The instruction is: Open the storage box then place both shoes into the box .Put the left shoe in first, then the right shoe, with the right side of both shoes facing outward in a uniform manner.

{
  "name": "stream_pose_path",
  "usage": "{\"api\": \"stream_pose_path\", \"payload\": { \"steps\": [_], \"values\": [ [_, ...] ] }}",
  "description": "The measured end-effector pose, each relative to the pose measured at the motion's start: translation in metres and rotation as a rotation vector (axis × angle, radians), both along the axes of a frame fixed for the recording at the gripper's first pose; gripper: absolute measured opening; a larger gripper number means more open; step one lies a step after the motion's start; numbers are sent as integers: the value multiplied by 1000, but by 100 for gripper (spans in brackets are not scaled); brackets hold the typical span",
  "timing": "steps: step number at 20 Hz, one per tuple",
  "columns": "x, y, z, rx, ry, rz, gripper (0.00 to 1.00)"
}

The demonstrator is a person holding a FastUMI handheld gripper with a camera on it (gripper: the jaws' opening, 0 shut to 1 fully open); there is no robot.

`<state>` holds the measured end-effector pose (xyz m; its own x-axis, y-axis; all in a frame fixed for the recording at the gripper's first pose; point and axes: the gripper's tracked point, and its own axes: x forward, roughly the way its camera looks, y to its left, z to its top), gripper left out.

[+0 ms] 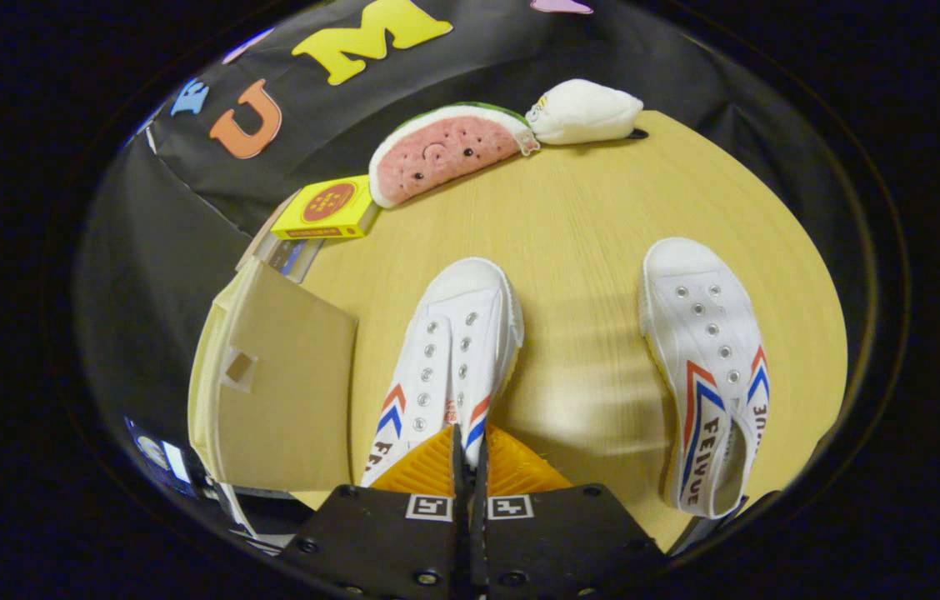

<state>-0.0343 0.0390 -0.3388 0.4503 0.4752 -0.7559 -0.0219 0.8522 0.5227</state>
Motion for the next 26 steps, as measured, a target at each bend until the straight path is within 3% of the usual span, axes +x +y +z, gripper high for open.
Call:
{"api": "stream_pose_path", "payload": {
  "steps": [6,13,19,26],
  "values": [
    [-10,41,96,52,-77,-37,0],
    [-6,155,183,70,-208,9,0],
    [-15,250,172,50,-202,71,0],
    [-25,284,120,-51,-162,106,0]
  ]
}}
